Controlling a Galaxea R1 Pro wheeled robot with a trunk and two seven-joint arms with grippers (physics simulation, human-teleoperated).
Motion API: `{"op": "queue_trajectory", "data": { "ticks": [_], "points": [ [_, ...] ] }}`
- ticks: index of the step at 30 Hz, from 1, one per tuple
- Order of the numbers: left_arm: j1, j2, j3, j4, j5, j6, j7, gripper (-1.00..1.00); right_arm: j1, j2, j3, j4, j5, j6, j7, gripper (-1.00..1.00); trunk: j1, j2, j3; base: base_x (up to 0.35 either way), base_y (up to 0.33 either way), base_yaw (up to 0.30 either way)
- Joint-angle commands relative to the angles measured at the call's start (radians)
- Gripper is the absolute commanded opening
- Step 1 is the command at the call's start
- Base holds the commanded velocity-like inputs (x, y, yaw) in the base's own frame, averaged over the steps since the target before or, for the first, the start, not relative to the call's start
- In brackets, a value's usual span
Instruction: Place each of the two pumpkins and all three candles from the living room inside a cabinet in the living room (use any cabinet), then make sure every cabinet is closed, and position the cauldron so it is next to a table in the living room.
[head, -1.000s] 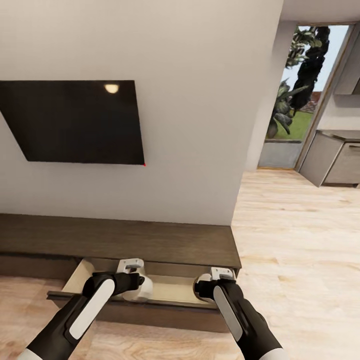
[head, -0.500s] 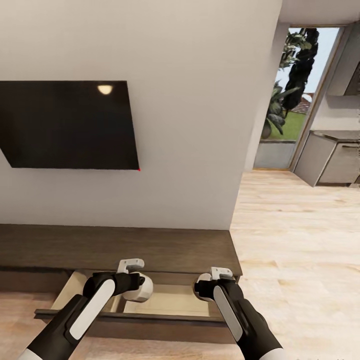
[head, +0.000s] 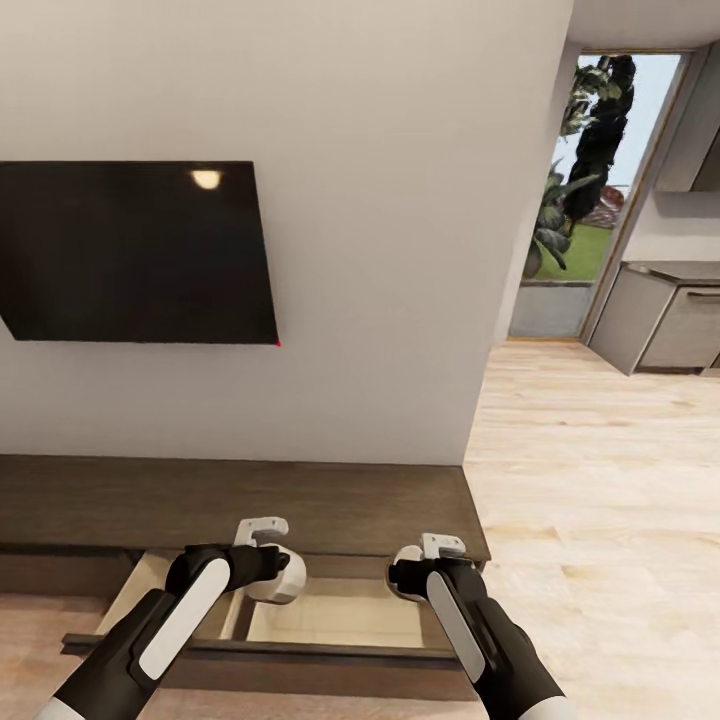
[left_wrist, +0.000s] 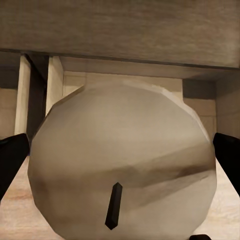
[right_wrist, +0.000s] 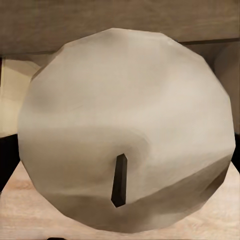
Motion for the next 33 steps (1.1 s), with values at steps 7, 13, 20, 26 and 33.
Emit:
{"op": "queue_trajectory", "data": {
  "ticks": [7,13,20,26,33],
  "points": [
    [-0.001,0.001,-0.006,-0.001,0.011,-0.002,0.013,-1.0,-0.001,0.0,0.002,0.0,-0.013,-0.004,-0.014,-1.0,0.0,-0.001,-0.001,0.206,-0.013,0.0],
    [-0.001,0.0,-0.005,-0.001,0.011,-0.002,0.013,-1.0,-0.033,0.021,0.002,0.036,-0.109,0.014,-0.024,-1.0,0.0,-0.001,-0.001,0.049,-0.011,0.0],
    [-0.001,-0.001,-0.001,-0.001,0.014,-0.003,0.014,-1.0,-0.088,0.039,0.02,0.196,-0.132,0.008,-0.025,-1.0,0.0,-0.001,-0.001,0.002,-0.001,0.0],
    [-0.001,-0.001,0.01,-0.001,0.013,-0.003,0.016,-1.0,-0.093,0.041,0.022,0.212,-0.133,0.003,-0.025,-1.0,0.004,-0.008,-0.004,0.0,0.0,0.0],
    [-0.001,-0.001,0.006,-0.001,0.013,-0.003,0.016,-1.0,-0.093,0.041,0.022,0.214,-0.133,0.001,-0.024,-1.0,0.027,-0.05,-0.023,0.0,0.0,0.0]
  ]
}}
